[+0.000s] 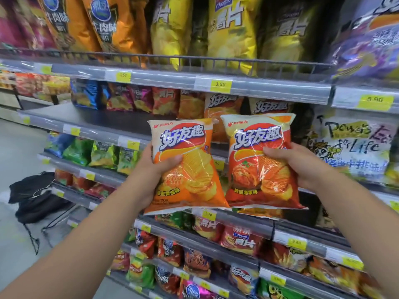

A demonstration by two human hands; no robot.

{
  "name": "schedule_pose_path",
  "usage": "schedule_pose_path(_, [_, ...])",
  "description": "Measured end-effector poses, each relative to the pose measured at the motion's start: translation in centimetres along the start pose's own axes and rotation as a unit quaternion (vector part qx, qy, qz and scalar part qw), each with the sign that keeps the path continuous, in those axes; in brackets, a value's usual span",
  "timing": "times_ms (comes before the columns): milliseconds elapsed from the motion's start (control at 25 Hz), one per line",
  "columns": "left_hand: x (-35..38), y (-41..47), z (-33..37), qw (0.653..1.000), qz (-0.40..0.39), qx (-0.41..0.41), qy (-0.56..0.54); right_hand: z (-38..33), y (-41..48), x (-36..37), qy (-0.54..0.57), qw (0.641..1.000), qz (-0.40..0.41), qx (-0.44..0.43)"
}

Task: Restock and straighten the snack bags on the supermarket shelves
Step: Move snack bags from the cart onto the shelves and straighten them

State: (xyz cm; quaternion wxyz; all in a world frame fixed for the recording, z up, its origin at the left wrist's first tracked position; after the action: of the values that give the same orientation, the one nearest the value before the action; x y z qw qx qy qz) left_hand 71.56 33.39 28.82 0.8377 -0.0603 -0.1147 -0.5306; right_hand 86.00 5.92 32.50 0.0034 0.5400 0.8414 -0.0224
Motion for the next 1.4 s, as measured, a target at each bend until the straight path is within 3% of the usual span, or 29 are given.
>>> schedule_pose_path(320, [1.4,5.2,1.8,1.000,0.006,0.013,0.024,-0.9,5.1,0.2,0.004,1.000,-0.015,0.008])
schedule_pose_path(800, [-3.9,11.1,5.3,0.996,0.045,0.056,0.057,-1.2,10.2,5.9,-0.021,0.998,-0.055,0.026])
schedule_pose_path(1400, [-7.7,30.4,5.8,0.992,-0.053,0.053,0.104,-0.4,12.4,13.4,0.025,0.994,0.102,0.035])
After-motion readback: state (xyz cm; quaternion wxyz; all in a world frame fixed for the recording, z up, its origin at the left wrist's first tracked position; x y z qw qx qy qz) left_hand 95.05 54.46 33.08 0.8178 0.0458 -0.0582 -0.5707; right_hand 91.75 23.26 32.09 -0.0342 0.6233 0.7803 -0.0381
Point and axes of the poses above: each hand's wrist, its own y-axis towards the middle knuckle, its own x-axis out of the palm, z = x × y, the point moved 9 cm from there along y, towards the middle knuckle, and after that the axes turned 1 degree about -x, right-handed, at the moved point
